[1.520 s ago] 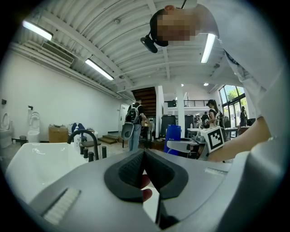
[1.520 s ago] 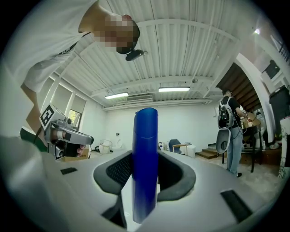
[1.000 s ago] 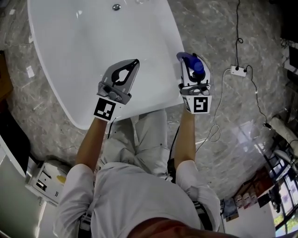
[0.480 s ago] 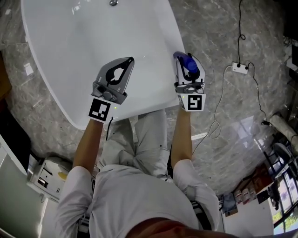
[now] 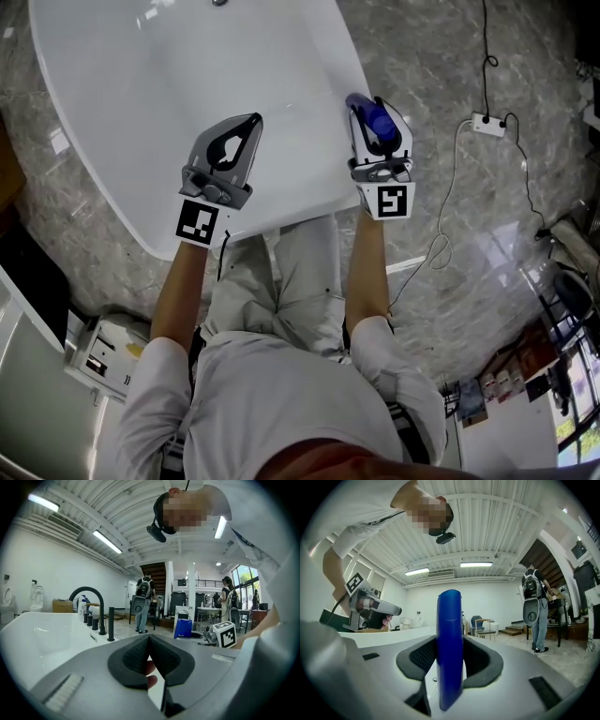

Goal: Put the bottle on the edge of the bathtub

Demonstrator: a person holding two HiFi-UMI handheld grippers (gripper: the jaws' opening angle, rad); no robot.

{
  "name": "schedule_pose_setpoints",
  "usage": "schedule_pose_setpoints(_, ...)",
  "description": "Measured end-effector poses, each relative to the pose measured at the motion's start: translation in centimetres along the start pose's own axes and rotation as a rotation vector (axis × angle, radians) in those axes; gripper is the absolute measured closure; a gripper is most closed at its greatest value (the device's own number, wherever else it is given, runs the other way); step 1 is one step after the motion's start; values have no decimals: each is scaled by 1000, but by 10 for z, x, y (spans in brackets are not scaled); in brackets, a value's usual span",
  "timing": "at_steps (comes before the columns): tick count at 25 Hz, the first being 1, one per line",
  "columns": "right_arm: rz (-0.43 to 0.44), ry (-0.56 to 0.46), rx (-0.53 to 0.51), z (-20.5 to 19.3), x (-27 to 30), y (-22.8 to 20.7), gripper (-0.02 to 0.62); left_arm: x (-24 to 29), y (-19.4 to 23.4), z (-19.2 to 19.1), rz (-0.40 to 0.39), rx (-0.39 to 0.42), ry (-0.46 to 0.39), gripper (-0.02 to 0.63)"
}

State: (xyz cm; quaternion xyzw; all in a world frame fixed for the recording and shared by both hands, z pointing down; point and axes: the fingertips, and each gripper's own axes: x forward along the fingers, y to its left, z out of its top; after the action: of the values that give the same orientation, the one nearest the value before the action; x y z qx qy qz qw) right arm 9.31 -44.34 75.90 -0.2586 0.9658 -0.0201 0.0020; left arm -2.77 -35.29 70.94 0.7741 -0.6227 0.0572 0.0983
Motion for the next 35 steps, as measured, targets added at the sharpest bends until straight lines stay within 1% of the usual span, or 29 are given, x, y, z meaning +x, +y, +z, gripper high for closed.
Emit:
schedule_pose_setpoints(2, 1, 12, 1, -3, 0, -1, 429, 0, -3, 0, -2, 5, 6, 607)
schedule_pose_setpoints(4, 1, 20, 3, -6, 0, -1, 382, -1, -6, 0, 3, 6, 10, 607)
schedule_pose_setpoints(7, 1, 32, 8, -8, 0, -1, 339, -6, -9, 3, 15, -3, 16, 607)
schedule_pose_setpoints(11, -5, 86, 17, -11, -3, -4, 282, -17, -16, 8, 23, -14, 39, 607)
schedule_pose_setpoints(14, -1, 86, -4, 1, -7, -5, 265, -25, -24, 15, 24, -11, 53, 607)
schedule_pose_setpoints(20, 3, 87, -4, 43, -13, 8, 258, -43, -41, 43, 12, -1, 78, 607)
schedule_pose_setpoints(24, -7, 62, 34, 89, -15, 21, 259, -60, -46, 76, 7, 10, 68, 607)
schedule_pose_setpoints(29, 7, 40, 14, 147, -23, 27, 265, -78, -47, 127, 10, 28, 25, 607)
schedule_pose_setpoints(32, 5, 18, 24, 185, -26, 29, 273, -88, -48, 155, 13, 40, -5, 607)
schedule_pose_setpoints(35, 22, 7, 32, 221, -30, 37, 284, -98, -52, 180, 9, 55, -29, 607)
